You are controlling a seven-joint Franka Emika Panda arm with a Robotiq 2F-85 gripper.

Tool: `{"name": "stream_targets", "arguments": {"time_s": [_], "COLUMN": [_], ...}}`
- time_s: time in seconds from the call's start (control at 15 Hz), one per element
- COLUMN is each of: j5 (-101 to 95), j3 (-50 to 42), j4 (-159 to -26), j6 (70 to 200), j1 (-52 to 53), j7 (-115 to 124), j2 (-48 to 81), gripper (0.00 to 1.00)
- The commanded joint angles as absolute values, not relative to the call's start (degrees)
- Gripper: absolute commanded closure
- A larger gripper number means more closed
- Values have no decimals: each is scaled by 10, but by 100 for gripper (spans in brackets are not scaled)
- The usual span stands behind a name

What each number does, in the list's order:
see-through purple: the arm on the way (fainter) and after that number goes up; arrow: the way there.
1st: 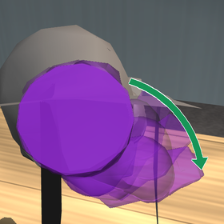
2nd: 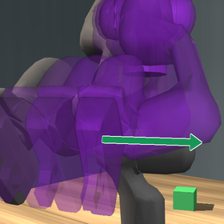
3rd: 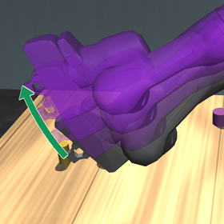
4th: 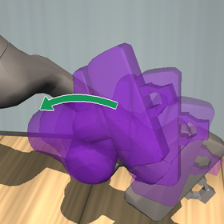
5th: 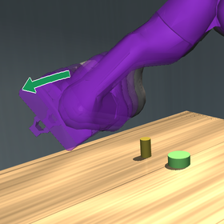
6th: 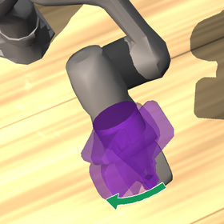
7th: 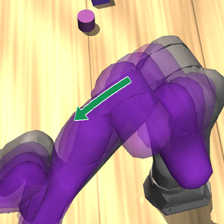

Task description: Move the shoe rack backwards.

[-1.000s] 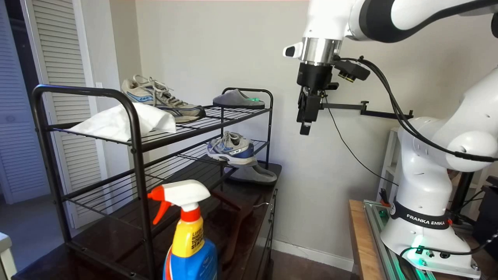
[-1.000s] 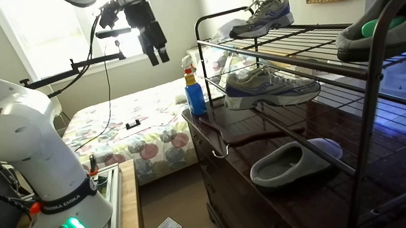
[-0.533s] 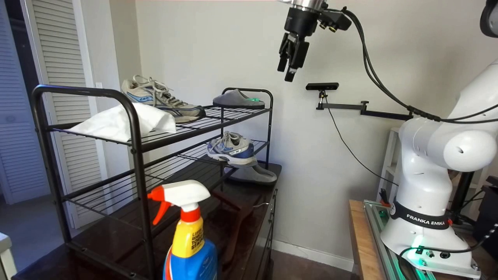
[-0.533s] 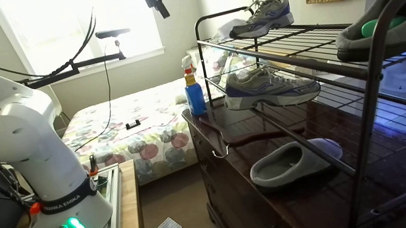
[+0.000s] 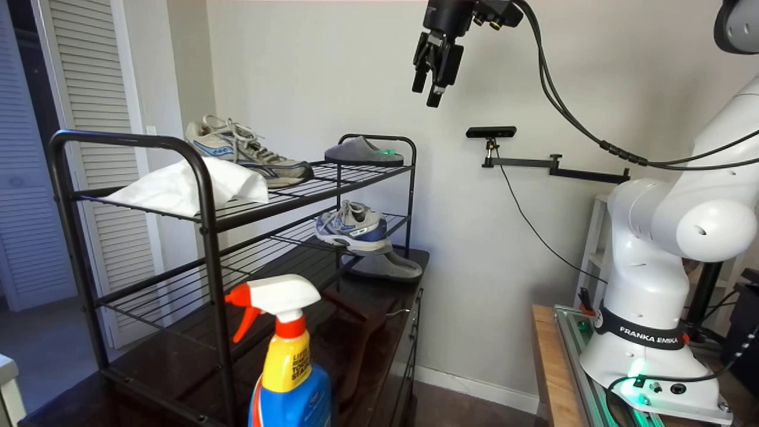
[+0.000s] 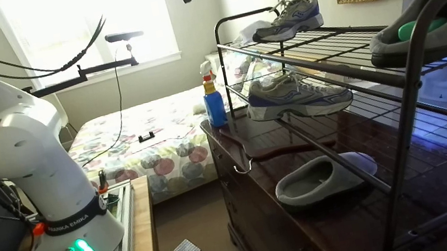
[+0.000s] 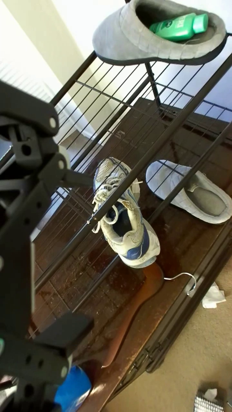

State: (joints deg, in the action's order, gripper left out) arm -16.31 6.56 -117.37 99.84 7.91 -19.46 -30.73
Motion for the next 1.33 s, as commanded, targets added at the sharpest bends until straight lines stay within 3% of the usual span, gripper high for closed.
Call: {"name": "stream_targets", "arguments": {"time_s": [0.0, 0.27, 0.53, 0.87, 1.13, 1.2, 1.27], "j5": [-166, -151, -129, -140, -160, -144, -146], "j3": [61, 15, -70, -73, -33, -36, -27], "j4": [-1172, -1185, -1128, -990, -882, -966, -940], "j6": [996, 1108, 1100, 1010, 1026, 1036, 1036], "j1": [86, 114, 143, 94, 72, 65, 63], "j7": [-192, -298, -473, -636, -626, -643, -636], "j2": [-306, -301, -250, -127, -19, -91, -64], "gripper": [0, 0, 0, 0, 0, 0, 0]}}
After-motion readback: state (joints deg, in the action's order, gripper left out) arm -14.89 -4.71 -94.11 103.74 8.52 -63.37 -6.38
